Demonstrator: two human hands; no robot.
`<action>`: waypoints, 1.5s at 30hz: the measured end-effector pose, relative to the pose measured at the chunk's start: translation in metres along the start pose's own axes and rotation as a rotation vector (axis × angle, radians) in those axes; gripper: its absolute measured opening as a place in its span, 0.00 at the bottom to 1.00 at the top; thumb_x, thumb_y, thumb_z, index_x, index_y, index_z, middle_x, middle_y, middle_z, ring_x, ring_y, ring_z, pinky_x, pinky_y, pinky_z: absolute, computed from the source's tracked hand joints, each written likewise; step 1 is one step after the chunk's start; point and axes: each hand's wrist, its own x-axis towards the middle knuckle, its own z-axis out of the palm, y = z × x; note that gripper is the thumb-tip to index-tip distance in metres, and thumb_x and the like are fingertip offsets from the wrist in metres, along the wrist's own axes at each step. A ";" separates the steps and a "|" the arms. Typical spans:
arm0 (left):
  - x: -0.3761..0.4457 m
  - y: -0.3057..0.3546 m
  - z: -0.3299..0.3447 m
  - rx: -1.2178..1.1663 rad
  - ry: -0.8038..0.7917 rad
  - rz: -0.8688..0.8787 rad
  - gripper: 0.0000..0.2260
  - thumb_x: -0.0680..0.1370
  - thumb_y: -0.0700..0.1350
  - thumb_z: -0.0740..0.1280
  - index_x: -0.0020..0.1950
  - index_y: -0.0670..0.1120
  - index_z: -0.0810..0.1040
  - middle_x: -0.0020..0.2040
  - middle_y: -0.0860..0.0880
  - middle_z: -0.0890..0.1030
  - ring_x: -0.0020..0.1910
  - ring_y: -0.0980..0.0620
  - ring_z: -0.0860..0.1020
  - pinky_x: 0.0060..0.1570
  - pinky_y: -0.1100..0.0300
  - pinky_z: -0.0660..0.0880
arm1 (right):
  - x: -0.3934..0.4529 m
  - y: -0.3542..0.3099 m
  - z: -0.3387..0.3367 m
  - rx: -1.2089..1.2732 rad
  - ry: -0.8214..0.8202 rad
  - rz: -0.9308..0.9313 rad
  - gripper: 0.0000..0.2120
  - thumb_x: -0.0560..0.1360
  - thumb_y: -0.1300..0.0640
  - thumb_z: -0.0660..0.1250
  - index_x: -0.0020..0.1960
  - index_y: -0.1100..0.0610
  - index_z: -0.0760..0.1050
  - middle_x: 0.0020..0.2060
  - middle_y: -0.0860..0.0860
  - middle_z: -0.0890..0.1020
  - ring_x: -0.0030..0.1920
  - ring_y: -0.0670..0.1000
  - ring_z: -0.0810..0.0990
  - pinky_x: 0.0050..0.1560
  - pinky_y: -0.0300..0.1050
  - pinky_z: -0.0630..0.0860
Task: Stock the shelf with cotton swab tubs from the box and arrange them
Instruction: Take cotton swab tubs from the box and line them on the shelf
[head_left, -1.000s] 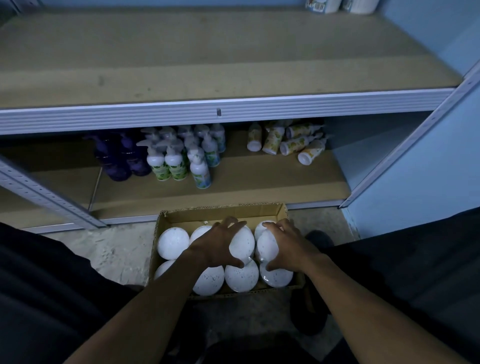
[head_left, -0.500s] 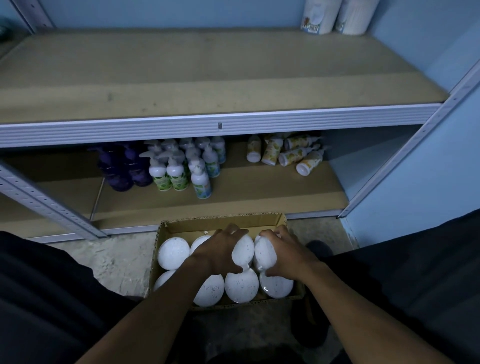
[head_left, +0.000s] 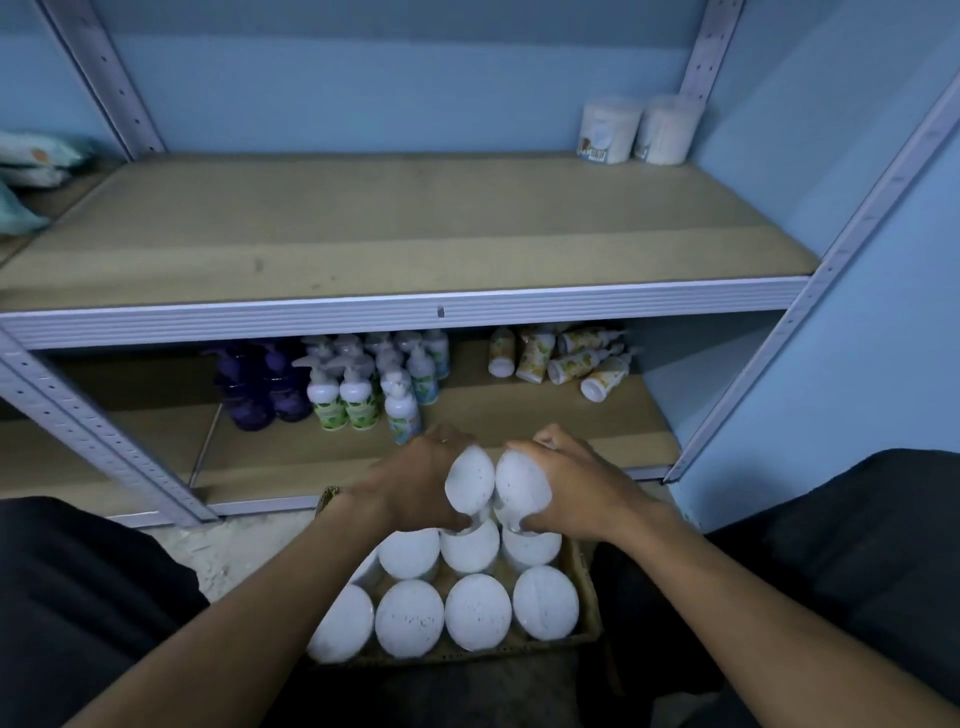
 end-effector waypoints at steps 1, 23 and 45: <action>-0.001 0.003 -0.008 0.007 -0.001 0.007 0.32 0.65 0.53 0.79 0.65 0.46 0.74 0.61 0.46 0.73 0.59 0.46 0.74 0.57 0.51 0.74 | -0.001 -0.002 -0.008 0.006 0.014 -0.010 0.44 0.65 0.41 0.77 0.76 0.40 0.59 0.68 0.44 0.61 0.67 0.51 0.66 0.57 0.54 0.77; -0.009 0.083 -0.219 0.302 0.316 0.030 0.36 0.63 0.67 0.73 0.68 0.56 0.74 0.65 0.53 0.77 0.62 0.51 0.75 0.57 0.57 0.73 | -0.028 -0.080 -0.216 -0.131 0.515 -0.191 0.27 0.65 0.41 0.77 0.63 0.44 0.81 0.63 0.47 0.80 0.64 0.50 0.75 0.66 0.46 0.71; 0.074 0.077 -0.269 0.325 0.247 -0.064 0.32 0.66 0.65 0.73 0.66 0.54 0.74 0.65 0.53 0.76 0.62 0.50 0.73 0.57 0.55 0.73 | 0.038 -0.068 -0.258 -0.083 0.566 -0.094 0.19 0.67 0.43 0.77 0.57 0.44 0.83 0.57 0.48 0.81 0.62 0.50 0.74 0.53 0.43 0.71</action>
